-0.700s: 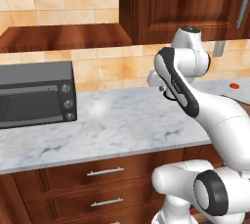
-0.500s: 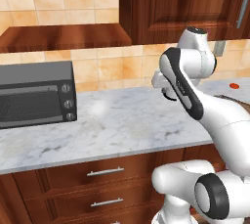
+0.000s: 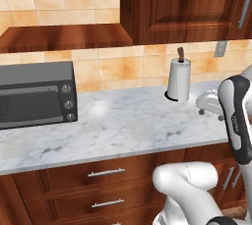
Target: Open the drawer on the right and place the cutting tools on the cutting board.
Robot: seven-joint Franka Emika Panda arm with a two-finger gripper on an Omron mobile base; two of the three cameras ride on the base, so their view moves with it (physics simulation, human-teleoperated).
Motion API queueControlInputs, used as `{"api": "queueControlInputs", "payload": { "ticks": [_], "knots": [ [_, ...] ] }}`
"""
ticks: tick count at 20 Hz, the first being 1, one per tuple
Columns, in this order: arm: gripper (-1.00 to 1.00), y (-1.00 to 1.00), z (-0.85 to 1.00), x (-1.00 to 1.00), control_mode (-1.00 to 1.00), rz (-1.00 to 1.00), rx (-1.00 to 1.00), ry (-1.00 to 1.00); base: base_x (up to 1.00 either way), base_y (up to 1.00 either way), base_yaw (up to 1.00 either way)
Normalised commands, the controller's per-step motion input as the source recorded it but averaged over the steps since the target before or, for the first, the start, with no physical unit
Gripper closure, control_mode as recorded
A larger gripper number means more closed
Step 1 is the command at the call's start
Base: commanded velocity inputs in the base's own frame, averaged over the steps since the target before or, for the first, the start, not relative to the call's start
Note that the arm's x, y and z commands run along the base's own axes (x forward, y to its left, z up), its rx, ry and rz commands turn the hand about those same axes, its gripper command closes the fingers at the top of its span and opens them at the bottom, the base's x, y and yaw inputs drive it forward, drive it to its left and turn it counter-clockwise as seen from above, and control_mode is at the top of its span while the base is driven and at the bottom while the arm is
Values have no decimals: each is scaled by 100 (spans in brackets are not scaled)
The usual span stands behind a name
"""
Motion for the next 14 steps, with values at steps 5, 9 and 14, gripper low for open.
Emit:
{"api": "queueControlInputs", "payload": {
  "ticks": [5, 9, 14],
  "knots": [
    [-100, -100, -65, -97, -100, -24, 23, -6, 0, 0, 0],
    [-100, -100, -67, -76, -100, -29, 24, -3, 0, 0, 0],
    [-100, -100, -59, -65, -100, -32, 29, -6, 0, 0, 0]
  ]
}}
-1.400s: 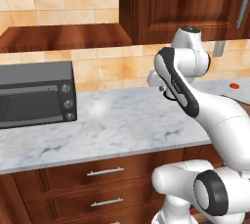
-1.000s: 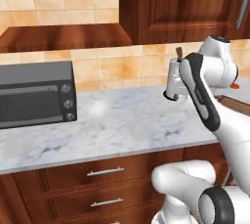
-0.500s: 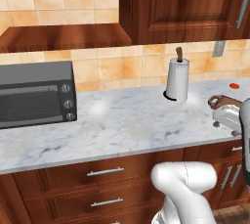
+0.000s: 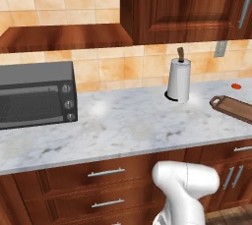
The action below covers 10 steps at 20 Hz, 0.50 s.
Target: Open the drawer on the right and place the cutting tools on the cutting board.
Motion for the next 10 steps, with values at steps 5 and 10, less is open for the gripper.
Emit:
{"api": "queueControlInputs", "payload": {
  "ticks": [5, 10],
  "knots": [
    [-100, -100, -51, -28, -100, -41, 42, -7, 0, 0, 0],
    [-100, -96, -38, 3, -100, -33, 20, -5, 0, 0, 0]
  ]
}}
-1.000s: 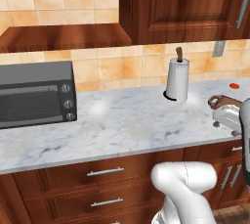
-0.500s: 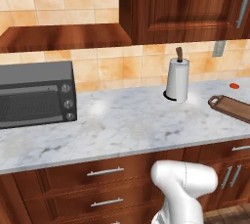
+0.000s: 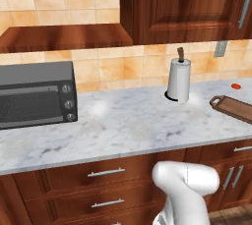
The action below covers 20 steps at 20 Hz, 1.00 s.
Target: Open the drawer on the right and place the cutting tools on the cutting board.
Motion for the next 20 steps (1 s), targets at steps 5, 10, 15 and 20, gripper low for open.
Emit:
{"api": "queueControlInputs", "payload": {
  "ticks": [5, 10, 15, 20],
  "knots": [
    [-100, -71, -27, 7, -100, 0, 0, -3, 0, 0, 0],
    [-100, -57, -32, 42, -100, 0, 0, -3, 0, 0, 0],
    [-100, -52, -33, 54, -100, 0, 6, -6, 0, 0, 0],
    [-100, -42, -47, 50, -100, 0, 13, -13, 0, 0, 0]
  ]
}}
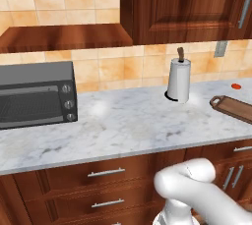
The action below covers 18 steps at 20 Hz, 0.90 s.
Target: Open the drawer on the right and place the cutting tools on the cutting board.
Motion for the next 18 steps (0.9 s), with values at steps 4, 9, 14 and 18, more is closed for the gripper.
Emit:
{"api": "queueControlInputs", "payload": {
  "ticks": [4, 9, 14, 18],
  "knots": [
    [-100, -24, -60, 46, -100, 0, 4, -19, 0, 0, 0],
    [-100, -6, -43, 33, -100, 0, -11, -2, 0, 0, 0],
    [-100, -18, -30, 31, -100, 0, -11, -7, 0, 0, 0],
    [-100, -8, -24, 61, -100, -1, -4, -1, 0, 0, 0]
  ]
}}
